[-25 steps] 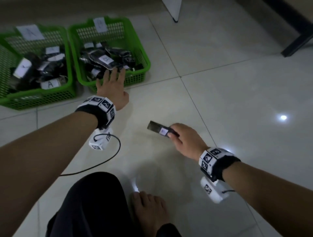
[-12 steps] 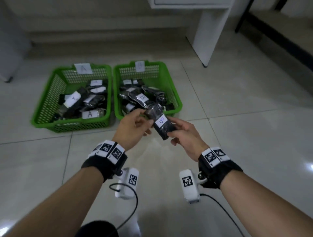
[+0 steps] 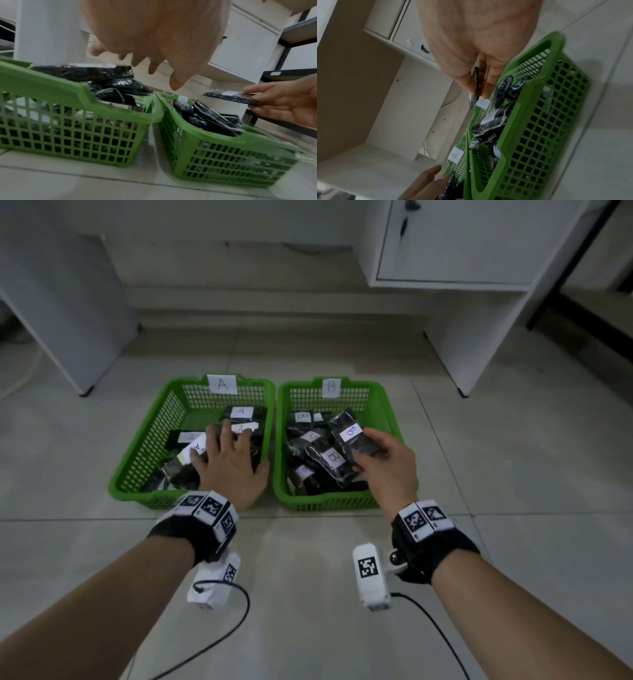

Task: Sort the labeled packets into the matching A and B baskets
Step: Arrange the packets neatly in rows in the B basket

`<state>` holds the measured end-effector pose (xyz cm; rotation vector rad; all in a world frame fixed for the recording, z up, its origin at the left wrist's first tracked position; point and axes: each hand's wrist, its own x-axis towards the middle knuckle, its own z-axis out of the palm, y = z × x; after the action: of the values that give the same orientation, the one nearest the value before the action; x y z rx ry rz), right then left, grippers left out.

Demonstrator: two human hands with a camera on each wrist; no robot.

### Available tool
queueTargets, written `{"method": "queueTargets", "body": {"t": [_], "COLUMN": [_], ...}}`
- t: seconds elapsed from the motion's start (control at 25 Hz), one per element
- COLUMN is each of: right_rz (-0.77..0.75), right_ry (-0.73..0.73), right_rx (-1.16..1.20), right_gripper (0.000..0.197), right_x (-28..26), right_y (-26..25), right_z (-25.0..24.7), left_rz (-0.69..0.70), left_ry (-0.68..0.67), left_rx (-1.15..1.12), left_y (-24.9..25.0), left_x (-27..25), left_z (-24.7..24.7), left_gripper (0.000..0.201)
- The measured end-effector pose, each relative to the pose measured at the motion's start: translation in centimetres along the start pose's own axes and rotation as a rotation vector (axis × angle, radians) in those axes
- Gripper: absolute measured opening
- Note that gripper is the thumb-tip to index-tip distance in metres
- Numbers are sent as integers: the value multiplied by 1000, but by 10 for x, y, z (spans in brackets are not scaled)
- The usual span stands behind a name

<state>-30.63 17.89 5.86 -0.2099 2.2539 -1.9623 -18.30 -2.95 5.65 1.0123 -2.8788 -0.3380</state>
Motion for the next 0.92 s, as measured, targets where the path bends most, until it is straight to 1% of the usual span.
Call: {"method": "queueTargets", "body": {"t": [0.08, 0.12, 0.16, 0.2, 0.24, 0.28, 0.32, 0.36, 0.44, 0.64, 0.8, 0.92], "right_rz": [-92, -142, -196, -245, -279, -281, -268, -272, -307, -346, -309, -276], "right_ry": [10, -15, -69, -147, -239, -325, -384, -409, -393, -400, -413, -438], "right_rx": [-151, -240, -379, -575, -801, -978, -1077, -1116, -1149, -1145, -1112, -1112], "right_gripper": [36, 34, 32, 32, 38, 47, 55, 60, 65, 69, 71, 78], "right_x": [24, 35, 46, 56, 61, 65, 65, 65, 62, 59, 61, 64], "right_y": [2, 5, 8, 12, 16, 24, 30, 35, 41, 43, 47, 48], "right_z": [16, 24, 33, 41, 48, 54, 58, 60, 59, 60, 64, 66], "left_rz": [-48, -50, -53, -60, -64, -66, -55, -40, -20, -97, -130, -134], "left_ry": [-90, -119, -142, -168, -197, -230, -256, -283, -340, -435, -543, -616], "left_rx": [31, 40, 45, 56, 68, 93, 132, 177, 240, 220, 212, 223], "left_y": [-5, -7, -10, -12, -14, -16, -16, -15, -12, -4, 5, 11], "left_x": [17, 23, 29, 35, 39, 43, 47, 52, 56, 61, 69, 82], "left_z": [0, 2, 3, 4, 4, 4, 5, 8, 13, 8, -1, -10], "left_gripper": [72, 72, 72, 72, 72, 72, 72, 73, 77, 77, 83, 88]}}
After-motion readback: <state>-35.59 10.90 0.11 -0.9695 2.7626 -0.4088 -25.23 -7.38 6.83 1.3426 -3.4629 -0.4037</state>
